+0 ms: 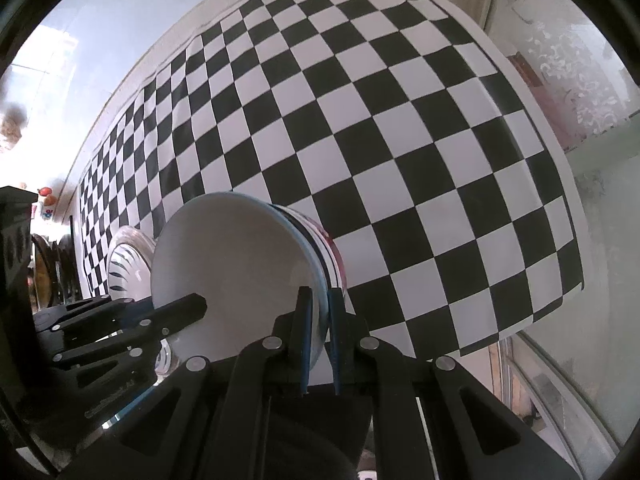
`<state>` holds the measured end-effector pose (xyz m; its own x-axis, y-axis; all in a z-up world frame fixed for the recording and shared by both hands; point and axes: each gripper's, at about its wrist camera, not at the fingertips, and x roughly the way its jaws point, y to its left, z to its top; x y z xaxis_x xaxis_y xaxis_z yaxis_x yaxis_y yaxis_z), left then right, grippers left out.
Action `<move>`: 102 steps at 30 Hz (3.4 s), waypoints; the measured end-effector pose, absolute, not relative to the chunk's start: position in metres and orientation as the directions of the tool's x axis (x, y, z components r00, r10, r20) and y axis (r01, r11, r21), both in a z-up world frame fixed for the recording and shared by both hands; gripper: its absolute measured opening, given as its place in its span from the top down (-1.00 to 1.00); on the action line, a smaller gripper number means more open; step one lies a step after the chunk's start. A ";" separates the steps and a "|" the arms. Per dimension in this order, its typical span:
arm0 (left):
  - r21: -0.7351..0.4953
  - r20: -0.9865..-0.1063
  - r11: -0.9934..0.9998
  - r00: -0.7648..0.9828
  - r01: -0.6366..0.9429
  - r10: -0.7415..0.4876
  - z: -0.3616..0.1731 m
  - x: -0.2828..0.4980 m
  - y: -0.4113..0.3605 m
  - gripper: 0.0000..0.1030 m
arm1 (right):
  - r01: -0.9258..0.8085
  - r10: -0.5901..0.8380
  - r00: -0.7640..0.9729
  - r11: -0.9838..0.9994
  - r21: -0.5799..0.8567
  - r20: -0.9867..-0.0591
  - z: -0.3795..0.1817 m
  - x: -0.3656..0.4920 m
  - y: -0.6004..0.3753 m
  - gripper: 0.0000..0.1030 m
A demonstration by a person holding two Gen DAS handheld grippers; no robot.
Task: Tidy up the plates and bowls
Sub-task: 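Carry the plain white bowl with both grippers and nest it into the bowl stack, then open both grippers and lift them away from the bowl stack, then lower both grippers to the rim of the nested bowl stack and close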
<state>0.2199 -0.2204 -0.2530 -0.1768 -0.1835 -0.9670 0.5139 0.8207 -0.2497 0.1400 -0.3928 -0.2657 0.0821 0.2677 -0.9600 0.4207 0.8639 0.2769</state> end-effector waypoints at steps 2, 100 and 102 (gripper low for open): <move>-0.252 -0.966 0.825 -0.177 0.505 -0.187 -0.253 0.220 -0.219 0.76 | 0.416 0.273 0.078 0.865 0.280 -0.959 -0.266 0.142 -0.393 0.82; -0.219 -0.972 0.915 -0.162 0.340 -0.172 -0.263 0.250 -0.184 -0.51 | 0.311 0.246 0.029 0.919 0.243 -0.969 -0.266 0.154 -0.405 -0.86; -0.234 -0.964 0.911 -0.203 0.341 -0.172 -0.276 0.250 -0.190 -0.30 | 0.333 0.288 0.015 0.902 0.276 -0.957 -0.281 0.153 -0.409 -0.85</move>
